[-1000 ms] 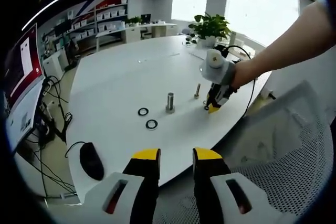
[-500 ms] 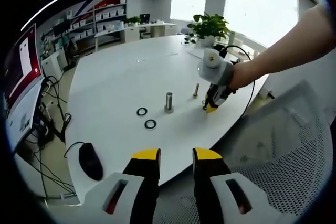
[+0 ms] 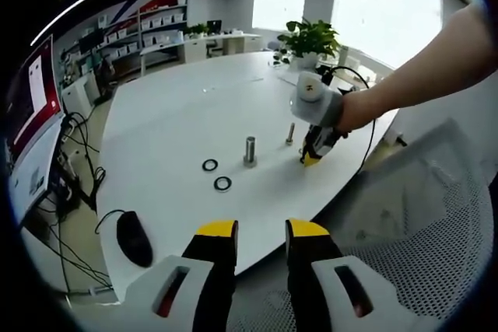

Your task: Place the washer onto the threaded stud by aligning its center hole with the stud, sliding it down to the base, and recovering from edge contact or off-axis alignment until the washer reaches the visible bottom stop.

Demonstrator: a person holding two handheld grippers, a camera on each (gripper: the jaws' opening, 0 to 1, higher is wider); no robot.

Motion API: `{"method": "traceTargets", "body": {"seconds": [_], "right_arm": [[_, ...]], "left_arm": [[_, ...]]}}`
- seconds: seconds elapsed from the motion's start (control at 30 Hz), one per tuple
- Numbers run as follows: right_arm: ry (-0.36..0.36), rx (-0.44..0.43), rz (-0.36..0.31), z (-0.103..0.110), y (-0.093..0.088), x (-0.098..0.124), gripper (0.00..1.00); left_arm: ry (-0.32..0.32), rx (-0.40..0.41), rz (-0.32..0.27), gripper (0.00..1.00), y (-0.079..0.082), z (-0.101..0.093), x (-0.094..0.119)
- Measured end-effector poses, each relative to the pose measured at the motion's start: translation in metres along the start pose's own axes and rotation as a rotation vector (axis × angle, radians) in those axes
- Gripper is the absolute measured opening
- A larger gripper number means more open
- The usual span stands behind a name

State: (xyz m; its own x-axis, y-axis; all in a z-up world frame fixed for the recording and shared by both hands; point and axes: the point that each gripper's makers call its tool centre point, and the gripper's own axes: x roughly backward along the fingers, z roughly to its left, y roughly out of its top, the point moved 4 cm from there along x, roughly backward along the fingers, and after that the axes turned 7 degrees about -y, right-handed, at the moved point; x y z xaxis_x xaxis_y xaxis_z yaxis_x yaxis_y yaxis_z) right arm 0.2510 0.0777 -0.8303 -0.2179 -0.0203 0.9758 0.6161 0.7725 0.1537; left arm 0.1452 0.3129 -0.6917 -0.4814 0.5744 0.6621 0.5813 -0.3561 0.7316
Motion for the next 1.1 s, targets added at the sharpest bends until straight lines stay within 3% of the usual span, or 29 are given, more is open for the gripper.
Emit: {"method": "traceTargets", "body": {"seconds": [0.27,0.93,1.1], "right_arm": [[-0.024,0.064,-0.009,0.0035,0.0011,-0.0001,0.15],[-0.016,0.034,0.004,0.0013,0.0022,-0.0010,0.15],[-0.027,0.025,-0.020,0.0024,0.0010,-0.0005,0.15]], "left_arm": [[0.009,0.002,-0.010,0.23,0.0011,0.0015,0.0011],[0.009,0.002,-0.007,0.23,0.0010,0.0014,0.0006],[0.008,-0.001,-0.004,0.23,0.0006,0.0011,0.0003]]}}
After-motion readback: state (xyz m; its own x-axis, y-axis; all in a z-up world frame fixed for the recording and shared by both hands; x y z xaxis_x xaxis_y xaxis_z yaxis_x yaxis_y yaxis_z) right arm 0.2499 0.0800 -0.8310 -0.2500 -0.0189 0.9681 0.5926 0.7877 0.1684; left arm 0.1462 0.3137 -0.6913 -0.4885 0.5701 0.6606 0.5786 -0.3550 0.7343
